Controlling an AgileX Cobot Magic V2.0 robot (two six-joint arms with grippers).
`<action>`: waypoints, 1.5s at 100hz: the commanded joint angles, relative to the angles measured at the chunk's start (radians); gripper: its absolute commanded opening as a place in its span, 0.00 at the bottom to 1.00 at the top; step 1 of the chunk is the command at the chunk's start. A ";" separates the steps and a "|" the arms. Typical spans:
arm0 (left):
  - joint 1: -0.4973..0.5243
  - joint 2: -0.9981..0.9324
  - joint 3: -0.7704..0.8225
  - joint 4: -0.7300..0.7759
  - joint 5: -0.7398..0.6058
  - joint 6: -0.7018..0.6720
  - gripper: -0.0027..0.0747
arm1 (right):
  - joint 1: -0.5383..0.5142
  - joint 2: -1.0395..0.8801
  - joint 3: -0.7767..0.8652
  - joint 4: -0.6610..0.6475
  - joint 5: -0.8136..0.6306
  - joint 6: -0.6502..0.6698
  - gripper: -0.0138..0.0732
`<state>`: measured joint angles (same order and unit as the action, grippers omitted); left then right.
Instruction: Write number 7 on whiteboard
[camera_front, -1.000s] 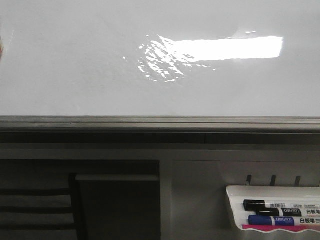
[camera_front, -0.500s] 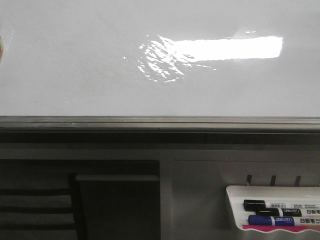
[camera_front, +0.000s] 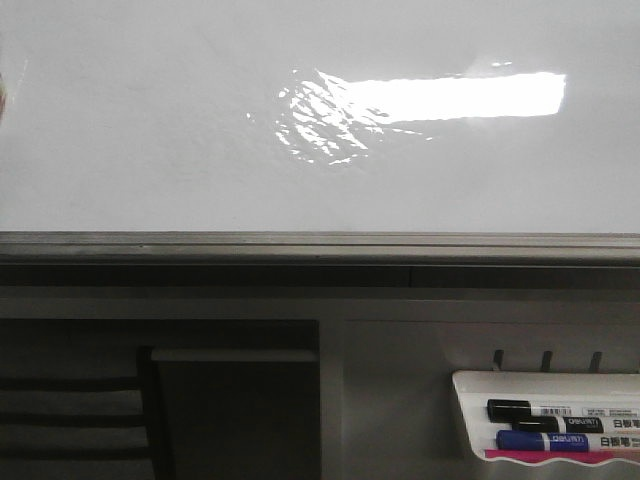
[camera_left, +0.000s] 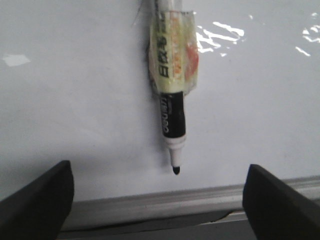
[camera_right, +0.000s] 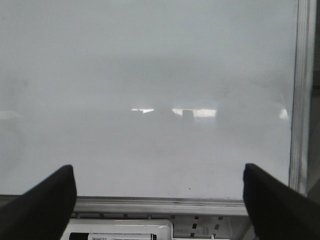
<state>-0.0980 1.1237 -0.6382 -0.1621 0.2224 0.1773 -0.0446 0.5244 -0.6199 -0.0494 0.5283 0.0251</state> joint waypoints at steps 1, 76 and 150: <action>0.001 0.030 -0.038 -0.009 -0.142 -0.009 0.77 | -0.006 0.013 -0.037 -0.007 -0.071 -0.008 0.85; -0.061 0.193 -0.038 -0.009 -0.375 -0.009 0.30 | -0.006 0.013 -0.037 -0.007 -0.071 -0.008 0.85; -0.061 0.002 -0.108 0.001 0.020 0.000 0.01 | -0.006 0.040 -0.059 0.031 -0.033 -0.008 0.85</action>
<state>-0.1512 1.1722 -0.6745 -0.1632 0.1763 0.1773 -0.0446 0.5325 -0.6290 -0.0242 0.5393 0.0251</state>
